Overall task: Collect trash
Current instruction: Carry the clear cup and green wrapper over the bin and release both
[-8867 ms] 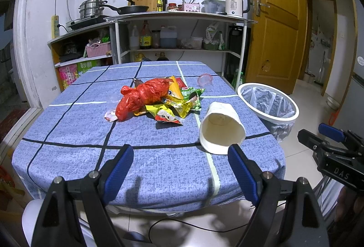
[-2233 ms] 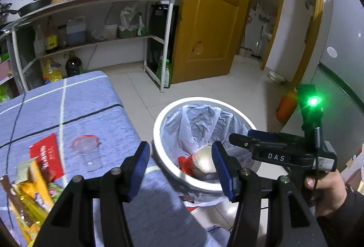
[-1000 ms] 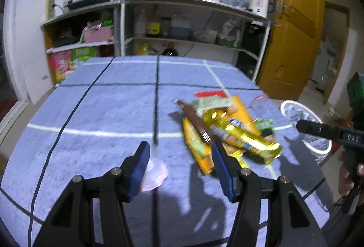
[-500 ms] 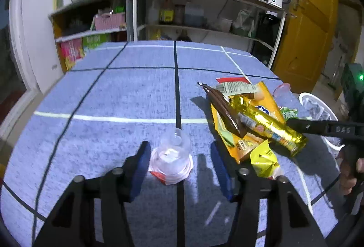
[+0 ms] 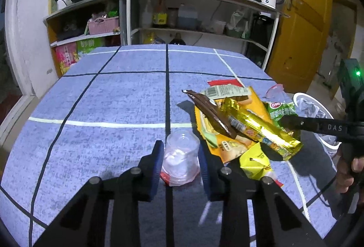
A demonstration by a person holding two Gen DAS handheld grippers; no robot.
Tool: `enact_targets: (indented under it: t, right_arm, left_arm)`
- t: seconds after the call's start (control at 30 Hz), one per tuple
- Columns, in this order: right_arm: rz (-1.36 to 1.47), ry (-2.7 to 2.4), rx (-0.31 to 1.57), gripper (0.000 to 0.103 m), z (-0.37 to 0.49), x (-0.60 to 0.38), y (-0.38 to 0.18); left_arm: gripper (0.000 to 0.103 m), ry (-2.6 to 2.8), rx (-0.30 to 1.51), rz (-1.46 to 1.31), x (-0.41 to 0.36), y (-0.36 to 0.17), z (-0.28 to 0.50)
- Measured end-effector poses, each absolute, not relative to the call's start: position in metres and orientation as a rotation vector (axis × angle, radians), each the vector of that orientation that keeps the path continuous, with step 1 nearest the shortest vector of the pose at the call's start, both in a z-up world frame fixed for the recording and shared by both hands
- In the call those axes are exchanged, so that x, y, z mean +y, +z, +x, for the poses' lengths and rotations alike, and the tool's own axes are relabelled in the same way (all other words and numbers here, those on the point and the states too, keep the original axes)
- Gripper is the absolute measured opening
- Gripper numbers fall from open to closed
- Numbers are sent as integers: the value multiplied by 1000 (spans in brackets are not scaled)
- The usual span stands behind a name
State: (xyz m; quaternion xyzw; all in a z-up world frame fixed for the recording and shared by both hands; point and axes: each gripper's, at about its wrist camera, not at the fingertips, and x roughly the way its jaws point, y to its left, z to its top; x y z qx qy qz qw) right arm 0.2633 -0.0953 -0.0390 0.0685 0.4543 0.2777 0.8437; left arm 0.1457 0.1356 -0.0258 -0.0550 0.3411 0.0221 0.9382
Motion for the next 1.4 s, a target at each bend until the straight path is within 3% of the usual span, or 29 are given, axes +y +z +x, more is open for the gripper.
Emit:
enact_targets:
  t: [0.43, 1.4]
  right_arm:
    - [147, 511, 861, 14, 250, -146, -13]
    - [284, 169, 849, 14, 248, -336, -31]
  left_arm:
    - [32, -77, 620, -133, 92, 9, 151]
    - [32, -498, 699, 3, -135, 10, 248]
